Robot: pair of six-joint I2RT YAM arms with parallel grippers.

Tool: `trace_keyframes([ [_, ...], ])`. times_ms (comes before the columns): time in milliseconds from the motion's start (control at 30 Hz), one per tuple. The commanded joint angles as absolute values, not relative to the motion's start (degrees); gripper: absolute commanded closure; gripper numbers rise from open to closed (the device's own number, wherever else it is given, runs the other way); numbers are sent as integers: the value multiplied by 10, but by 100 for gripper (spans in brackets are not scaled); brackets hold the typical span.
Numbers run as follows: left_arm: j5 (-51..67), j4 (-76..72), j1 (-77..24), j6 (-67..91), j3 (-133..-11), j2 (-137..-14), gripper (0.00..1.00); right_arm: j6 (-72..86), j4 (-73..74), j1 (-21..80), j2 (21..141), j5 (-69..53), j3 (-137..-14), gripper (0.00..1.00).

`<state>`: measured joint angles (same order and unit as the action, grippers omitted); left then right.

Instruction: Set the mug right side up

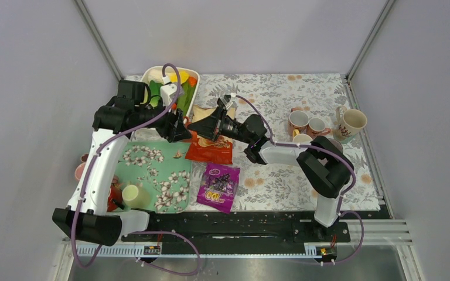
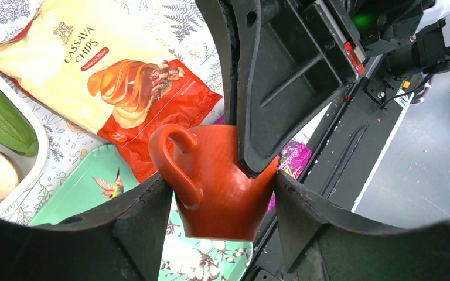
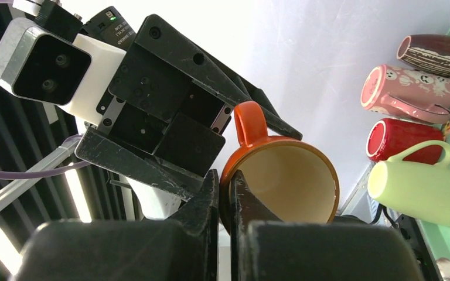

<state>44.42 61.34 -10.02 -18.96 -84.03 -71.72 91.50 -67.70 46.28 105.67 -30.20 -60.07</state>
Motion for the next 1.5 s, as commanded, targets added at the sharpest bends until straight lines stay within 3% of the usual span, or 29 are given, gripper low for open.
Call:
trace_keyframes([
  [0, 486, 592, -112, -184, -851, -698, 100, 929, -765, 474, 1045, -306, -634, 100],
  [67, 480, 602, -112, -197, -850, -697, 100, 900, -735, 473, 1032, -312, -628, 100],
  [100, 474, 612, -112, -207, -852, -697, 88, 881, -724, 473, 1021, -315, -625, 100],
  [167, 452, 624, -111, -220, -856, -693, 33, 814, -659, 467, 992, -322, -616, 100],
  [200, 440, 627, -110, -225, -856, -687, 11, 776, -616, 462, 965, -323, -610, 100],
  [233, 426, 627, -109, -230, -854, -679, 2, 724, -564, 458, 939, -320, -602, 100],
  [367, 379, 631, -105, -235, -851, -651, 1, 453, -260, 448, 820, -251, -613, 100],
  [500, 326, 652, -101, -236, -850, -644, 1, 235, 11, 438, 743, -95, -659, 100],
  [800, 247, 625, -86, -229, -770, -642, 1, 52, 357, 302, 686, 180, -726, 100],
  [1100, 156, 545, -78, -221, -669, -630, 1, 53, 359, -29, 609, 185, -612, 100],
  [1367, 155, 533, -76, -237, -647, -640, 1, 98, 281, -173, 651, 212, -534, 100],
  [1467, 149, 533, -75, -251, -636, -630, 1, 120, 223, -225, 670, 169, -494, 100],
])
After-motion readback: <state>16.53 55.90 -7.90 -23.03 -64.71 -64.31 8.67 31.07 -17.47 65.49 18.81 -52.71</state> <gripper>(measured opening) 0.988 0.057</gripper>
